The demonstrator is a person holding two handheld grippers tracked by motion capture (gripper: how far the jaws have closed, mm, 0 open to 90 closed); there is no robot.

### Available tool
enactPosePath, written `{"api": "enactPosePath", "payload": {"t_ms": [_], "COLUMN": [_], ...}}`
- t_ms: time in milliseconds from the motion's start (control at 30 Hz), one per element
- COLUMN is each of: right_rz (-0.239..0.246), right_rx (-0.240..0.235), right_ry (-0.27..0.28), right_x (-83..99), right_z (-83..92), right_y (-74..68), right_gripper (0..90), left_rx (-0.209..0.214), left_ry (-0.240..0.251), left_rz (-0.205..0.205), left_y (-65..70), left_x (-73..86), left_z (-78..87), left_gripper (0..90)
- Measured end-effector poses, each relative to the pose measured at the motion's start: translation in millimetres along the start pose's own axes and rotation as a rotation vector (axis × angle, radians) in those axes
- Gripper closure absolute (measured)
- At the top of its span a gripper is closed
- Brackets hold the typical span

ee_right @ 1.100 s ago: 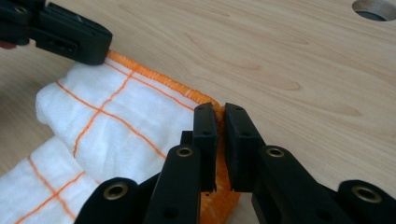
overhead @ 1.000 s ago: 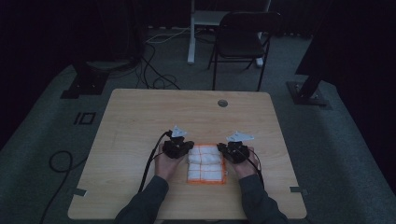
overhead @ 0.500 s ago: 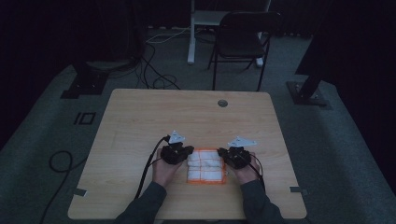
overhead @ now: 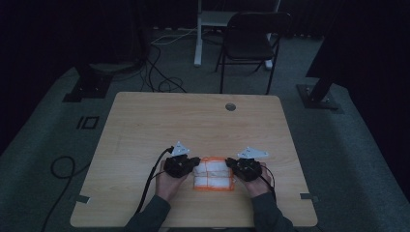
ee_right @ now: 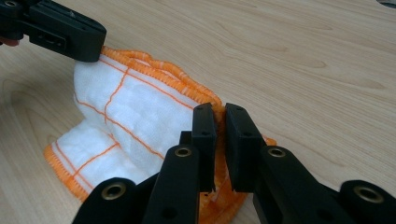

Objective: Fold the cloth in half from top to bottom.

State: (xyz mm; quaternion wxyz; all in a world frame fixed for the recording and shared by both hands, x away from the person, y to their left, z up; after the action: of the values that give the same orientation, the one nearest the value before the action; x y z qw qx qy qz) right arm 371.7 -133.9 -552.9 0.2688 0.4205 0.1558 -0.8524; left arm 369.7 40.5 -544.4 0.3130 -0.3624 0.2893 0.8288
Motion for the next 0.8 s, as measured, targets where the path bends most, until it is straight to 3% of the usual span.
{"api": "enactPosePath", "payload": {"t_ms": [367, 500, 667, 800], "right_rz": [-0.006, 0.001, 0.007, 0.011], "right_rx": [-0.029, -0.033, -0.039, -0.045], "right_ry": [0.002, 0.007, 0.020, 0.025], "right_x": [8.4, 10.7, 11.8, 12.0], "right_z": [9.0, 14.6, 20.9, 22.7], "right_y": [-5.8, -9.4, -11.8, -13.1], "right_gripper": [82.6, 82.7, 82.7, 82.6], "left_rx": [0.024, 0.031, 0.018, -0.003], "left_ry": [0.009, 0.030, 0.069, 0.062], "left_rz": [-0.002, -0.013, -0.017, -0.010], "left_y": [11.4, 15.7, 13.8, 6.4], "left_x": [9.0, 5.1, -5.8, -8.7], "left_z": [9.9, 17.4, 25.8, 21.9], "left_gripper": [85.6, 83.7, 81.4, 79.6]}}
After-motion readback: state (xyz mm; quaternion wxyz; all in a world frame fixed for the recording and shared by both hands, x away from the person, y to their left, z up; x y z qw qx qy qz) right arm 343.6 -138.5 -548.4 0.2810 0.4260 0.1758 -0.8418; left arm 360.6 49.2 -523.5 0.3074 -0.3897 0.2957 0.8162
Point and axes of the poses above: each handheld gripper's, and its own axes: z roughly backward along the jaws, x roughly out of its underside, y roughly to its right, the point moved 8 cm from there along -z, roughly forward along the jaws, and after that the axes turned 5 degrees about x, right-handed, at the moved point
